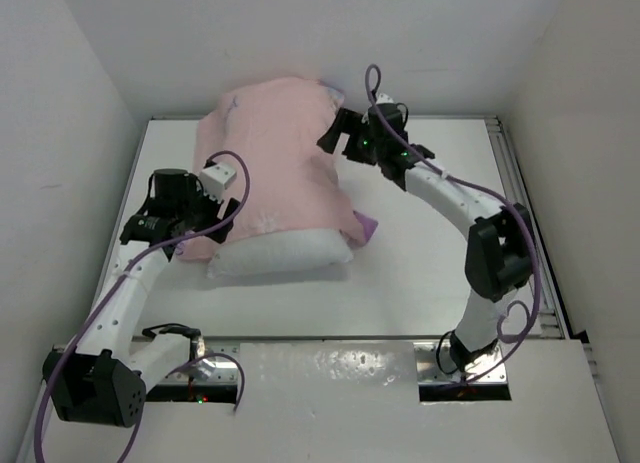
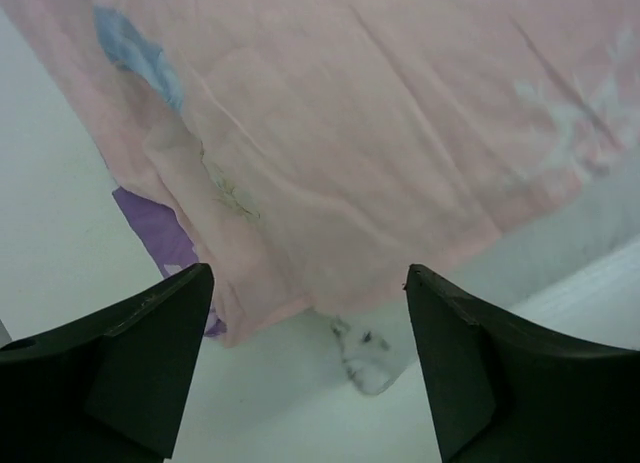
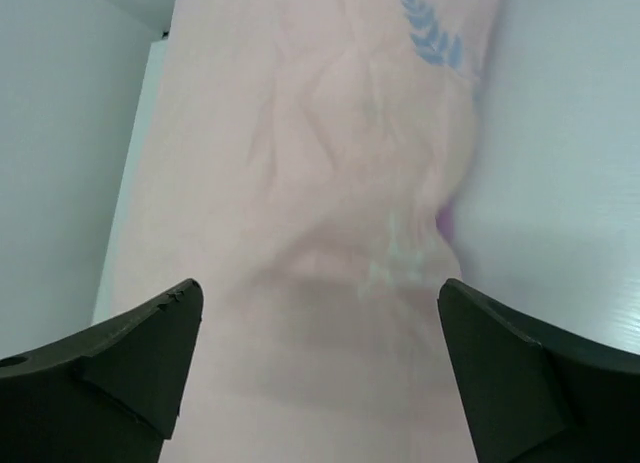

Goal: Put the pillow into the pillowcase

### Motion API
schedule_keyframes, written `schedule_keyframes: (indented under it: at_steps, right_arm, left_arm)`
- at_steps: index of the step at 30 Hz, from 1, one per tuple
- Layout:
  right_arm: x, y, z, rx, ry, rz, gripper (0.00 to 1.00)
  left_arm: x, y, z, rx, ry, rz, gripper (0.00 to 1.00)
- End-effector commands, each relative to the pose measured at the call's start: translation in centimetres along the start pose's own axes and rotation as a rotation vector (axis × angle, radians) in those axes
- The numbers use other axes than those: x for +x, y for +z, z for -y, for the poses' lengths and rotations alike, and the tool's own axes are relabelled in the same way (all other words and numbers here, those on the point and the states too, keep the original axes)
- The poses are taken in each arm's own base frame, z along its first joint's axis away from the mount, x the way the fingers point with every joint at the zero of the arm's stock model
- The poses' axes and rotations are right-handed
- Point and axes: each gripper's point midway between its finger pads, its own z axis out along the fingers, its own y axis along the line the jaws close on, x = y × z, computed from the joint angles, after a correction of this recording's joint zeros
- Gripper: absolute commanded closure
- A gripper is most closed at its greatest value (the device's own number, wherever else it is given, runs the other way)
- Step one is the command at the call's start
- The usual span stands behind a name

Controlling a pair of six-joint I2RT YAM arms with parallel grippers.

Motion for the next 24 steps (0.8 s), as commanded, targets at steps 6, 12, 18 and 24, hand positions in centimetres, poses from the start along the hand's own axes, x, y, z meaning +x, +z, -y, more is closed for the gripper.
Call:
schedule_keyframes:
  at_steps: [6,12,18,24]
  right_arm:
    - [3.6,-10.7,1.2,0.005,-0.16,0.048,0.01]
    - [8.9,-14.1,3.8,-0.027,-0.014,0.106,0.66]
    - [14.4,-15.1,4.3,-0.063,0.036,0.013,0.08]
    - [17.6,-14.9,3.7,-0.095,0.041,-0.056,0.01]
  left_arm:
    - [-4.7,-2.4,6.2,0.295,0.155,0.047,0.2]
    - [-5.4,1.2,9.0,0.278,0.318,-0.011,0.18]
    - [-6.2,4.0,6.1,-0.042,0.436,-0.089,0.16]
    - [-5.6,5.2,6.5,-0.106,0.469,-0.085,0.22]
